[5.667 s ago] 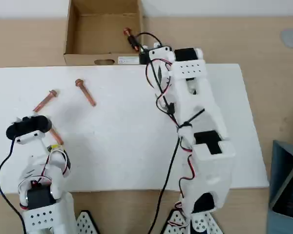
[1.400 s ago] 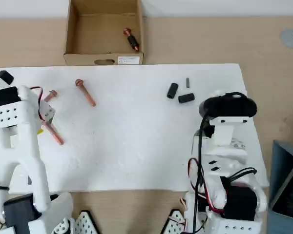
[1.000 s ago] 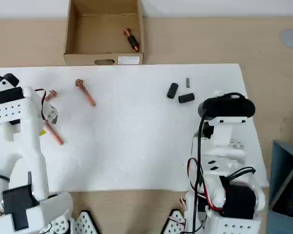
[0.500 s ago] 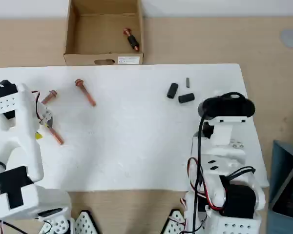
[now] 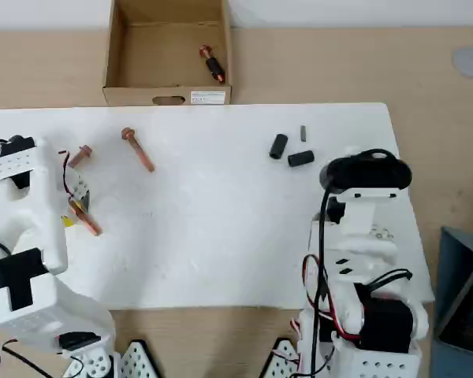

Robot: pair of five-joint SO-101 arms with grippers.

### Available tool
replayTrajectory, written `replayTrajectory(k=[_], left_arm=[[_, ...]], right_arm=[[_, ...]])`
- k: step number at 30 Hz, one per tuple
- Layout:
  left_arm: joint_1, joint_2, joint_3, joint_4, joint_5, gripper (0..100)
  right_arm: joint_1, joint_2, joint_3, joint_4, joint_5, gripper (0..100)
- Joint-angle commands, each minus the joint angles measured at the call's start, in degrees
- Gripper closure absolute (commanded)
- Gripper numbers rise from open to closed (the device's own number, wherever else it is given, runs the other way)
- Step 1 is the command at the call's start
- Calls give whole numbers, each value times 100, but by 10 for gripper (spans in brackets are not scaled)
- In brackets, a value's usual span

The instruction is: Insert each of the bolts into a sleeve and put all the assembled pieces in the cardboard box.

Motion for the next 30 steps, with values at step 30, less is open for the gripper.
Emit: replayTrajectory(k=[30], left_arm=[[79,4,-211,-580,-26,879]], right_arm=[[48,-31,-22,-149,246,989]])
